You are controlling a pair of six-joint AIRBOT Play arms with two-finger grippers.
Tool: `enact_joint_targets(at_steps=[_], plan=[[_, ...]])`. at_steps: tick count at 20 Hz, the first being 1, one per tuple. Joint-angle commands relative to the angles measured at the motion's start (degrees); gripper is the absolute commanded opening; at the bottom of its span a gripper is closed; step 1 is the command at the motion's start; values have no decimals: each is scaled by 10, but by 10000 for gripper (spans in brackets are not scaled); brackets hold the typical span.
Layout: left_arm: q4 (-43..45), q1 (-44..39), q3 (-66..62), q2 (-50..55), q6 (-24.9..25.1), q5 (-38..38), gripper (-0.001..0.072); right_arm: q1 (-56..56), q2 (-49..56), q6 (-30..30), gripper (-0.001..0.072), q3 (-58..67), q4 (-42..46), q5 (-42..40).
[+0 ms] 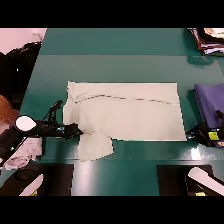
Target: Fold the shirts.
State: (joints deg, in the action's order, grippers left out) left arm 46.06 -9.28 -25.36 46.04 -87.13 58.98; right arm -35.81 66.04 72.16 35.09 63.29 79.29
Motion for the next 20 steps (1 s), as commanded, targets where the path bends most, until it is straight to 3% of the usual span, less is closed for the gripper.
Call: enact_joint_targets(at_steps=[1, 3, 4, 6, 7, 8, 12, 15, 20], plan=[[0, 0, -2, 0, 6, -2, 27, 2, 24, -7, 425, -15, -22, -21], [0, 0, -2, 0, 5, -5, 27, 34, 32, -7, 403, -15, -21, -22], [0, 0, -2, 0, 5, -4, 27, 49, 36, -7, 307, -15, -21, -20], [0, 0, -2, 0, 5, 7, 26, 80, 40, -7, 282, -15, -21, -21], [1, 0, -2, 0, 5, 19, 26, 93, 38, -7, 225, -15, -17, -21], [5, 0, -2, -1, 5, 31, 25, 104, 31, -7, 21, -15, -13, -20], [52, 0, -2, -26, -19, 91, 24, 116, -51, -7, 17, -14, 36, -2], [106, 0, -2, -108, -78, 143, 24, 99, -119, -7, 16, 16, 96, 54], [59, 0, -30, -219, -137, 239, 24, 110, -178, 17, 16, 96, 102, 97]])
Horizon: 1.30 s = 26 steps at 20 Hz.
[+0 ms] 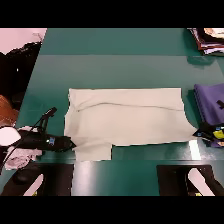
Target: Fold the shirts.
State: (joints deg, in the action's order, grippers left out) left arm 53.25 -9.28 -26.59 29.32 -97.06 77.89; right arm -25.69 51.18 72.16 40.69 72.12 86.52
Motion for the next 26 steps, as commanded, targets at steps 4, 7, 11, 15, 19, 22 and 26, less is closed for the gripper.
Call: enact_joint_targets(at_steps=[4, 7, 11, 15, 19, 22, 26], plan=[[66, 0, -112, -9, -30, -46, 24, 85, 47, 29, 16, 133, 13, 18], [96, 0, -156, 101, 10, -120, 26, 138, 132, 50, 16, 204, 14, -17], [109, 0, -214, 270, 30, -240, 26, 169, 244, 70, 17, 300, 8, -42], [109, 0, -284, 395, 30, -300, 27, 178, 339, 72, 17, 386, -38, -40], [109, 0, -330, 441, 30, -311, 249, 178, 416, 73, 272, 451, -112, -40], [114, 0, -352, 440, 42, -302, 595, 177, 453, 61, 383, 481, -121, -38], [113, 0, -396, 440, 79, -206, 425, 146, 456, 22, 384, 477, -120, -8]])
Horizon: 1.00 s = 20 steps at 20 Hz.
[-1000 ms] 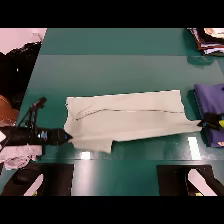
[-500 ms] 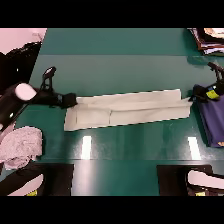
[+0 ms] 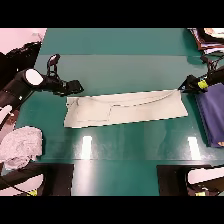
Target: Fold the shirts.
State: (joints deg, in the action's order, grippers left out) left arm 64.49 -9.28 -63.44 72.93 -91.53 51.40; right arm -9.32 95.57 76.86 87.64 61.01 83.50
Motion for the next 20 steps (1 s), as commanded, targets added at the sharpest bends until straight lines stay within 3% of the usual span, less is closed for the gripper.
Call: enact_joint_targets(at_steps=[1, 2, 3, 4, 11, 12, 14, 18, 19, 20], plan=[[-8, 0, -29, 3, 37, 78, 209, -33, 12, -26, 385, 3, -11, 30], [-12, 0, -28, 3, 52, 95, 70, -51, 12, -26, 392, -3, -10, 37], [-13, 0, -28, 3, 52, 104, 27, -66, 12, -30, 491, -14, -11, 37], [-17, 0, -28, 3, 52, 108, 27, -83, 12, -30, 565, -31, -11, 34], [-44, 0, -28, 6, 49, 78, 27, -116, 12, -94, 555, -161, -26, -30], [-46, 0, -28, 6, 49, 74, 27, -110, 12, -107, 508, -167, -43, -38], [-61, 0, -28, 9, 49, 65, 27, -101, 15, -116, 498, -168, -60, -47], [-112, -4, -28, 26, 50, 61, 27, -63, 63, -116, 424, -117, -60, 7], [-110, -14, -28, 31, 50, 58, 27, -53, 74, -116, 325, -104, -60, 16], [-110, -30, -28, 39, 50, 50, 27, -45, 82, -116, 148, -91, -61, 26]])
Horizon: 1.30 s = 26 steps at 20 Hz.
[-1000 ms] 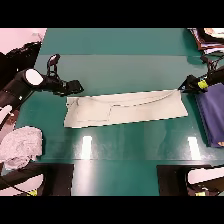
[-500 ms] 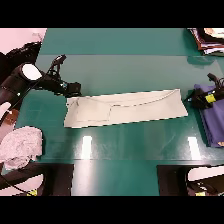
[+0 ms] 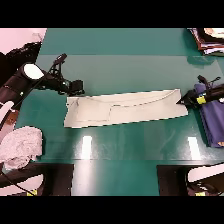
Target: Fold the shirts.
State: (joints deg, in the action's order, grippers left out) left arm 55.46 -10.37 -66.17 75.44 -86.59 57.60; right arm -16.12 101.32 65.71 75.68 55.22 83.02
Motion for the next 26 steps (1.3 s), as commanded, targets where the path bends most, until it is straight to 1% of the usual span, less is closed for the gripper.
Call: enact_joint_targets(at_steps=[1, 2, 3, 6, 7, 10, 12, 15, 18, 20, 26], plan=[[-19, -41, -1, 23, 0, -26, 27, 30, 25, -5, 56, 35, -2, 36], [-20, -64, -1, 32, 0, -47, 27, 35, 24, -5, 48, 43, -2, 45], [-20, -92, -1, 45, 0, -74, 26, 36, 23, -5, 17, 53, -3, 58], [-50, -152, -2, 88, 0, -137, 26, 36, -12, -3, 16, 71, -17, 93], [-62, -165, -12, 109, 0, -139, 26, 36, -33, 7, 16, 75, -47, 101], [-67, -199, -70, 176, 0, -123, 26, 47, -113, 13, 16, 76, -196, 88], [-67, -222, -115, 217, 0, -119, 26, 70, -162, 13, 16, 76, -242, 68], [-68, -248, -157, 260, -1, -110, 26, 122, -218, 13, 16, 76, -242, 48], [-73, -258, -164, 285, -11, -107, 26, 181, -249, 14, 16, 78, -242, 25], [-73, -258, -164, 293, -19, -106, 26, 221, -251, 13, 16, 99, -240, 24], [-64, -258, -166, 290, -14, -96, 26, 317, -251, 13, 16, 163, -205, -5]])
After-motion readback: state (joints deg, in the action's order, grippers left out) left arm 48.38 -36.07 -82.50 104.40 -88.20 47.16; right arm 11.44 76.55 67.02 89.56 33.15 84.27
